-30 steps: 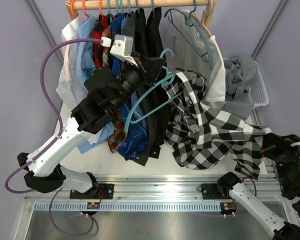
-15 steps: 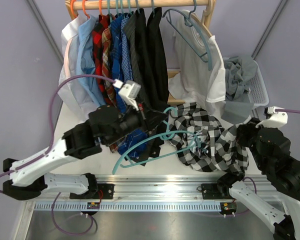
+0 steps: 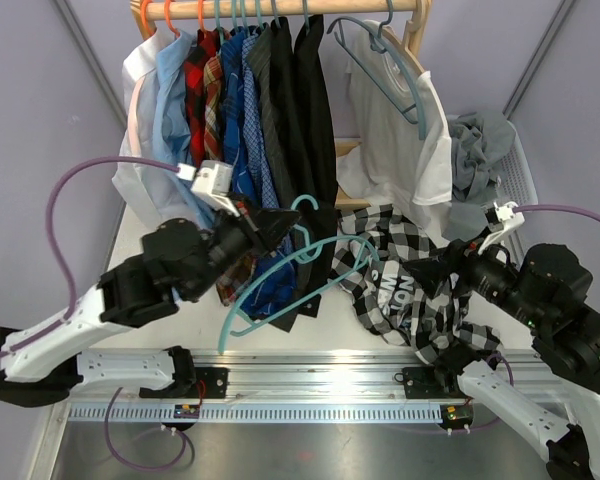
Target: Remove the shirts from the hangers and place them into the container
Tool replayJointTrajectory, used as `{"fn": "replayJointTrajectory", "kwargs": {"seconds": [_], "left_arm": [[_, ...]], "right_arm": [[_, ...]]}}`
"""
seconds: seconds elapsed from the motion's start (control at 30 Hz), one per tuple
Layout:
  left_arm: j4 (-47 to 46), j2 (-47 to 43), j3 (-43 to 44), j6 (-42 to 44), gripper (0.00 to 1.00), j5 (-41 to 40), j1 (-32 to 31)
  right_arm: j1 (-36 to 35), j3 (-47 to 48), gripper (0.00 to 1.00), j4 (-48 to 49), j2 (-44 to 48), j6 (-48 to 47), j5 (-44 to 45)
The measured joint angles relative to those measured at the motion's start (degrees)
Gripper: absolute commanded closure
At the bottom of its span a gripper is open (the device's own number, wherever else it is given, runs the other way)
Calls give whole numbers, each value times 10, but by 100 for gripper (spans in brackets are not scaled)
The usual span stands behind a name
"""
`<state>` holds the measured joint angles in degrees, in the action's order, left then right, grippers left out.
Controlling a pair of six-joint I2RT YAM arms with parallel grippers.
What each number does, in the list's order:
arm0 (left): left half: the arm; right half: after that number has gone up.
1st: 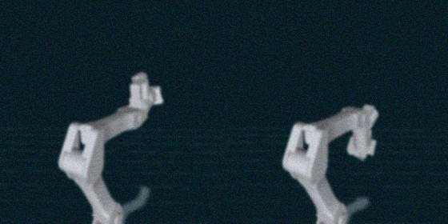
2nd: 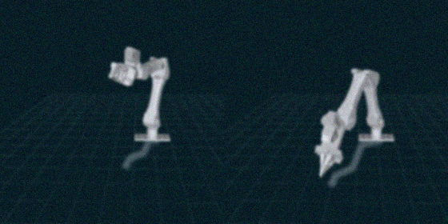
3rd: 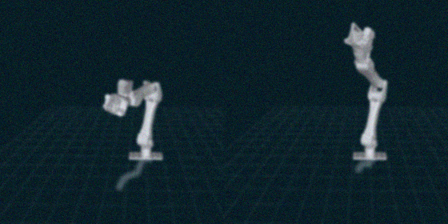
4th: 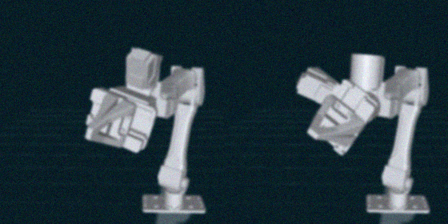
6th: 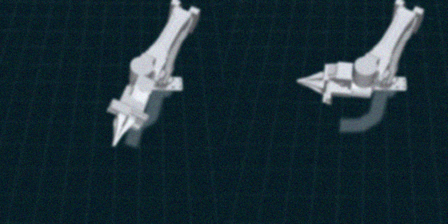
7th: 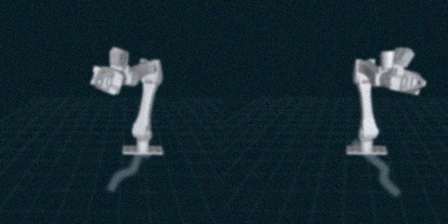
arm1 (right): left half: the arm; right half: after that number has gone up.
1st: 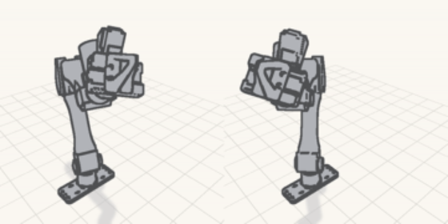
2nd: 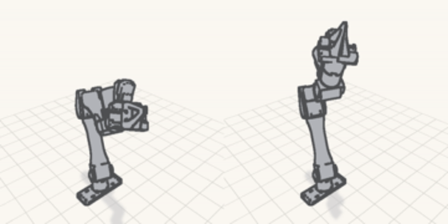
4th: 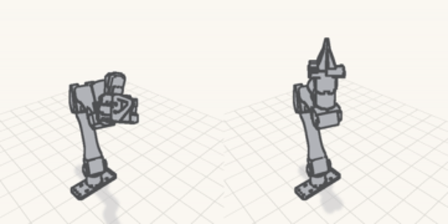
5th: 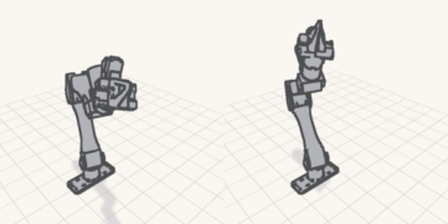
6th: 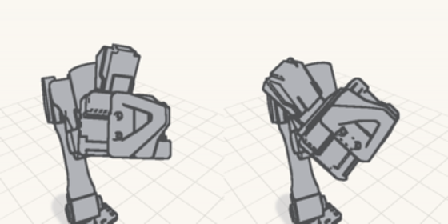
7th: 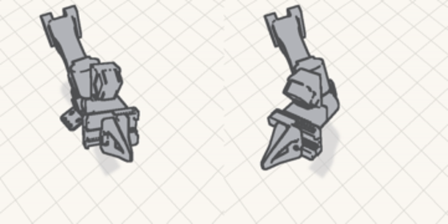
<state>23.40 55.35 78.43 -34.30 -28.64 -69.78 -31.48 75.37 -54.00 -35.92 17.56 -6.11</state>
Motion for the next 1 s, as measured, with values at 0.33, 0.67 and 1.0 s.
{"fn": "replayJointTrajectory", "kwargs": {"seconds": [0.33,0.67,1.0], "left_arm": [[-21,278,125,54,100,-175,-47],[24,584,517,118,100,-241,-33],[38,650,588,150,100,-267,-31]], "right_arm": [[0,55,24,-14,-4,-9,-118],[0,58,25,-70,-19,-13,-91],[0,54,26,-68,-25,-8,-83]]}}
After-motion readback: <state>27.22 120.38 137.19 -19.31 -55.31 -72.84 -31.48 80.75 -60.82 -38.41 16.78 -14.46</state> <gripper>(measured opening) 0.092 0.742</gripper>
